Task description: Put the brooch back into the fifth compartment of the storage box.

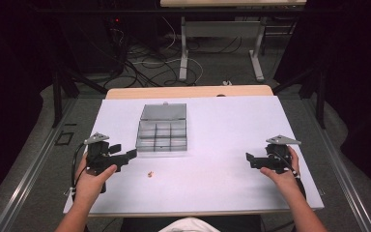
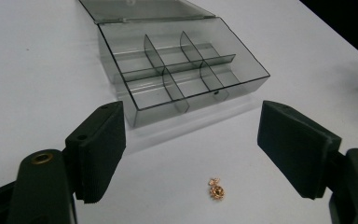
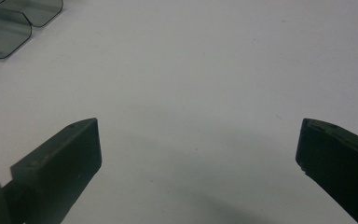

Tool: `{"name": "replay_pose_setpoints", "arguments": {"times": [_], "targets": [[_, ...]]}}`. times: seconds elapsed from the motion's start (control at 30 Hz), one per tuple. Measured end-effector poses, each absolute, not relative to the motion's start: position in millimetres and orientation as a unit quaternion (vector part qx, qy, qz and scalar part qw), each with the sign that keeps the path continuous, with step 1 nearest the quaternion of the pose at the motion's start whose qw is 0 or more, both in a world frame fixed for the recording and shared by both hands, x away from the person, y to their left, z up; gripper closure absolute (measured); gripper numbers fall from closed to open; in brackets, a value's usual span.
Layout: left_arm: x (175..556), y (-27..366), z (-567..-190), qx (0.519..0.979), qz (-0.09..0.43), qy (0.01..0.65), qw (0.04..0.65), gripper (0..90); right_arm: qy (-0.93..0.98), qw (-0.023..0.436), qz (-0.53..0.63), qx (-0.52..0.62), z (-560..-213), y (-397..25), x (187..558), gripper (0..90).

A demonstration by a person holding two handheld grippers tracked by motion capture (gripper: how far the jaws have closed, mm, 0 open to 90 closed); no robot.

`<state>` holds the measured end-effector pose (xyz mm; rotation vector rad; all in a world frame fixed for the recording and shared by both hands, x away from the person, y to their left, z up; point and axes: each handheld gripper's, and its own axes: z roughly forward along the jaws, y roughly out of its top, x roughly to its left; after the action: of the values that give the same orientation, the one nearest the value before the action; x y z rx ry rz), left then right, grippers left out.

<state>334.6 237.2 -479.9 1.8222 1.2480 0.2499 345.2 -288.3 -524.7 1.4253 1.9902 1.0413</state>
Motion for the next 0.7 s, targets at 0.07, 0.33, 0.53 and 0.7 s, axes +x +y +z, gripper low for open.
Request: {"name": "replay_pose_setpoints", "arguments": {"times": [0.07, 0.33, 0.53, 0.7], "targets": [[334.9, 232.9, -482.2, 0.739, 0.092, 0.502, 0.44, 23.7, 0.726, 0.238, 0.379, 0.522, -525.3, -287.8, 345.1, 0.0], [334.4, 215.8, -491.2, 0.755, 0.061, 0.502, 0.418, 24.7, 0.727, 0.235, 0.381, 0.521, -525.7, -286.3, 344.8, 0.0], [333.4, 207.5, -494.5, 0.764, 0.043, 0.511, 0.391, 30.6, 0.728, 0.235, 0.38, 0.52, -525.9, -286.6, 344.9, 0.0], [333.1, 203.2, -497.2, 0.77, 0.032, 0.518, 0.371, 31.9, 0.729, 0.236, 0.38, 0.518, -526.3, -287.2, 345.2, 0.0]]}}
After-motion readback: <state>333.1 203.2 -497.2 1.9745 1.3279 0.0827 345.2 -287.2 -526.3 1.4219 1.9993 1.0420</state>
